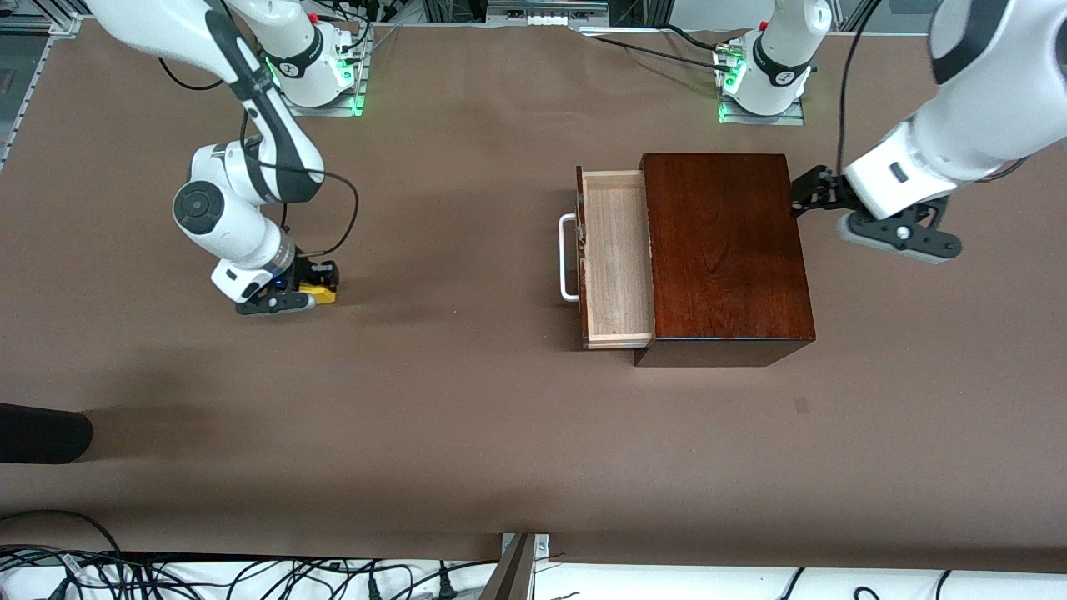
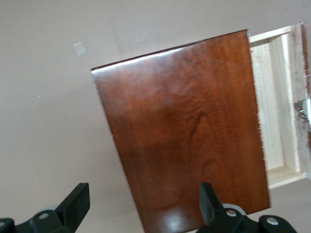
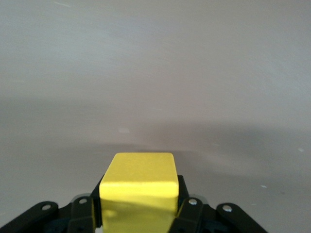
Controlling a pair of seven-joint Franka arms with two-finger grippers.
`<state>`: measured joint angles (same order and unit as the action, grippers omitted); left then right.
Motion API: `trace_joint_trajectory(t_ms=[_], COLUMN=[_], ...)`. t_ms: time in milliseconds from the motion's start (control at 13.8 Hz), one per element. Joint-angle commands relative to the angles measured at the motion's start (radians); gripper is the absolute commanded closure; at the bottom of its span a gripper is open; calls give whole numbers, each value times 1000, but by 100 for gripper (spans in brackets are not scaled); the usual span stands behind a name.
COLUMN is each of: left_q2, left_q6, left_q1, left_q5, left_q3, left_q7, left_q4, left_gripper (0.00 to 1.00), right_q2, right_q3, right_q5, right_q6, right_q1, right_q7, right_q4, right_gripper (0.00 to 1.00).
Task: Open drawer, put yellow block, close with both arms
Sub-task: 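Carry the yellow cube with the right gripper over the open drawer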
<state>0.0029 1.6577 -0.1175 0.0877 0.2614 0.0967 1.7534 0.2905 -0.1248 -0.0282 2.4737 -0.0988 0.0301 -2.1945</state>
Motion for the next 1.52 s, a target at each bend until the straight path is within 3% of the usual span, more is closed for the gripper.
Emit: trace_joint_trajectory(t_ms=[0,362,652,797,1087,1232,1449], left_q2=[-87,-66,-9,-9,-9,-3,2], left_q6=[50,8,1,-1,-9,-36,-36], left_q1=[-28,-63,-62,-62,-54,-47,-48], left_q5=[27,21,17,-14,-37,-83,-83], left_q3=[12,-2,2,7,13,18,19], left_q7=[46,49,47,46,47,44,44], left_q4=[97,72,-1,-11,-20,-43,-45], left_gripper=[0,0,0,0,0,0,0], right_q2=[-27,-21,71,172,369,406,420], right_q3=[-73,-312,-320,-317,-314,-312,-312], right_q5=[1,5,164,240,373,422,452], right_q6=[-204,-379,-482,-573,-596,-590,-598], right_q1=[2,-21,-229,-378,-586,-645,-664], right_q7=[-16,-7,-18,-18,-32,-38,-211], right_q4=[143,341,568,738,1025,1067,1076], right_gripper=[100,100,100,100,100,100,100])
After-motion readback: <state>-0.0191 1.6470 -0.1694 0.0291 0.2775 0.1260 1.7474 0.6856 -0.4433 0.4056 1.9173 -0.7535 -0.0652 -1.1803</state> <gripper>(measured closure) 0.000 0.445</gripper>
